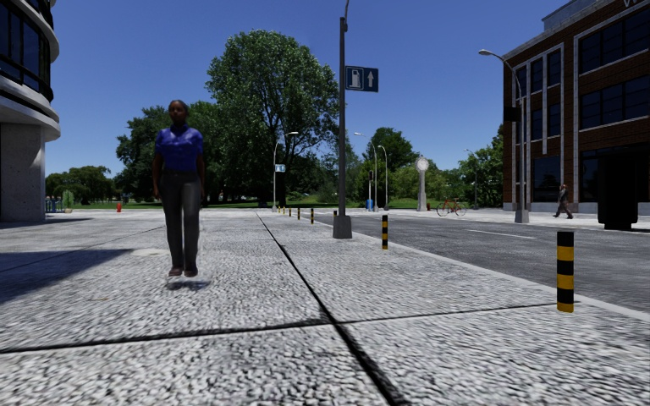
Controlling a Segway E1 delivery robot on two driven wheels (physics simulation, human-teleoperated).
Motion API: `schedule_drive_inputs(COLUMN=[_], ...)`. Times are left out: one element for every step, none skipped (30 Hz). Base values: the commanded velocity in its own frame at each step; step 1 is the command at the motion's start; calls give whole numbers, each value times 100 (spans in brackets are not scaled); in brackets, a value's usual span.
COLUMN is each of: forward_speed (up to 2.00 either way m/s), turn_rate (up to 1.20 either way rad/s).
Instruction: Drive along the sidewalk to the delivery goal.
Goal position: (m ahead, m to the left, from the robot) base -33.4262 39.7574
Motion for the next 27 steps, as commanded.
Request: schedule_drive_inputs(forward_speed=[0,0,0,0,0,0,0,0,0,0,0,0,0,0,0,0,0,0,0,0,0,0,0,0,0,0,0], turn_rate=[0,0,0,0,0,0,0,0,0,0,0,0,0,0,0,0,0,0,0,0,0,0,0,0,0,0,0])
